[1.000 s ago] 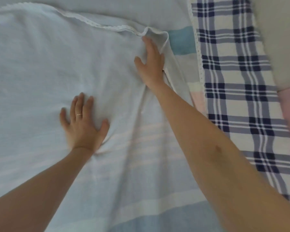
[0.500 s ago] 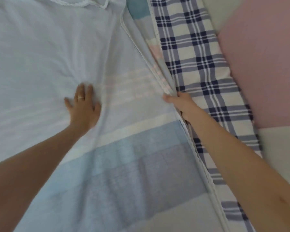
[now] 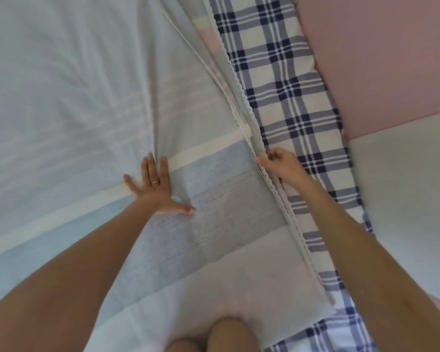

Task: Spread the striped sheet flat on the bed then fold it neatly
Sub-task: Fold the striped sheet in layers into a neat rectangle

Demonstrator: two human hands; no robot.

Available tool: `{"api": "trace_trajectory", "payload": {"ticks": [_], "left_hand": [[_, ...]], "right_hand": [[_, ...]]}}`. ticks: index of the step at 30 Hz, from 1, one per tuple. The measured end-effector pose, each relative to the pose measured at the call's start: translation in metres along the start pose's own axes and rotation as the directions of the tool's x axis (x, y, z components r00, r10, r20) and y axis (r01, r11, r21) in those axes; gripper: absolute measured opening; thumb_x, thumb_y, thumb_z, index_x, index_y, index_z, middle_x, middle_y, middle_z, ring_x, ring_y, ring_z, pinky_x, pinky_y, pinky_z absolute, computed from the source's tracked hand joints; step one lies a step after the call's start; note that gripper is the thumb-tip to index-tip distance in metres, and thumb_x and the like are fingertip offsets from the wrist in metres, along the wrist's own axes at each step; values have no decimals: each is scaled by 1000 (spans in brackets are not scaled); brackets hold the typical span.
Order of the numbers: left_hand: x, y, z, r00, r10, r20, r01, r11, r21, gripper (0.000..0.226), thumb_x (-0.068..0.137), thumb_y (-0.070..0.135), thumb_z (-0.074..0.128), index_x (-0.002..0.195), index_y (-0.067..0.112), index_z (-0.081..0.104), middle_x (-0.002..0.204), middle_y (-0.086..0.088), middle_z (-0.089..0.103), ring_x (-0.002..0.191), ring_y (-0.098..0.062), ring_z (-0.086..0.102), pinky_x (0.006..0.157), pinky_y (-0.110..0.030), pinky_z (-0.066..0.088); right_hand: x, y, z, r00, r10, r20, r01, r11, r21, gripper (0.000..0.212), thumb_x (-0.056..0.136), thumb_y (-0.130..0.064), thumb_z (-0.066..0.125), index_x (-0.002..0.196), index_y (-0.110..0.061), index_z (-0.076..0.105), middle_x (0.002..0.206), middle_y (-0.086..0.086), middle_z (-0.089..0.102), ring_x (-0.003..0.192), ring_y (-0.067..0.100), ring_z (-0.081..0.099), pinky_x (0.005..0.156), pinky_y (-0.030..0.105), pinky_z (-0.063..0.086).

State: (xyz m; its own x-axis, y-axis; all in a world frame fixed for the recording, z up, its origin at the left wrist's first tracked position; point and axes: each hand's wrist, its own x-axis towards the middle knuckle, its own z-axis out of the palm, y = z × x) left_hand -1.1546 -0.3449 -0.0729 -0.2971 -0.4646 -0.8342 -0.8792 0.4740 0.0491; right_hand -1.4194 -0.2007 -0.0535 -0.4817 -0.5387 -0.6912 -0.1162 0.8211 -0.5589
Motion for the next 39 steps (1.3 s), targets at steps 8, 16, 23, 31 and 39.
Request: {"api": "trace_trajectory", "payload": {"ticks": [8, 16, 23, 31, 39], "left_hand": [[-9, 6, -13, 993, -63, 104, 62, 998, 11, 157, 42, 89, 60, 127, 14, -48, 136, -15, -52, 130, -30, -45, 100, -71, -15], [-6, 8, -15, 991, -56, 124, 54, 998, 17, 155, 42, 87, 62, 119, 15, -51, 135, -15, -53, 129, -30, -45, 99, -71, -15], [-8, 11, -14, 997, -35, 72, 34, 999, 10, 156, 45, 84, 66, 133, 15, -44, 141, -16, -48, 131, -28, -43, 100, -69, -16], [2, 4, 5, 996, -28, -90, 29, 1000, 11, 151, 47, 86, 61, 139, 19, -37, 146, -12, -42, 136, -24, -38, 102, -66, -17], [-14, 9, 28, 935, -104, -338, 66, 990, -123, 146, 52, 78, 68, 147, 13, -23, 156, -5, -24, 143, -17, -24, 107, -63, -13]], "right_hand": [[-75, 81, 11, 991, 131, 20, -121, 955, -270, 25, 96, -17, 53, 119, -6, 49, 101, 4, 53, 86, 18, 49, 52, 13, 31], [-61, 83, 15, 979, 203, 23, -194, 956, -220, 13, 95, -11, 53, 98, -13, 41, 82, -1, 48, 84, 21, 48, 54, 23, 32], [-61, 83, 25, 977, 206, -57, -214, 948, -237, 23, 93, -9, 54, 114, -2, 48, 108, 16, 58, 98, 29, 56, 76, 33, 45], [-49, 103, 25, 992, 117, -57, -127, 960, -250, 23, 92, -9, 55, 113, -2, 48, 109, 15, 59, 99, 30, 58, 78, 34, 47], [-50, 104, 17, 998, 66, 26, -59, 978, -200, 37, 95, -13, 54, 129, -6, 41, 122, 13, 56, 107, 29, 57, 79, 33, 47]]}}
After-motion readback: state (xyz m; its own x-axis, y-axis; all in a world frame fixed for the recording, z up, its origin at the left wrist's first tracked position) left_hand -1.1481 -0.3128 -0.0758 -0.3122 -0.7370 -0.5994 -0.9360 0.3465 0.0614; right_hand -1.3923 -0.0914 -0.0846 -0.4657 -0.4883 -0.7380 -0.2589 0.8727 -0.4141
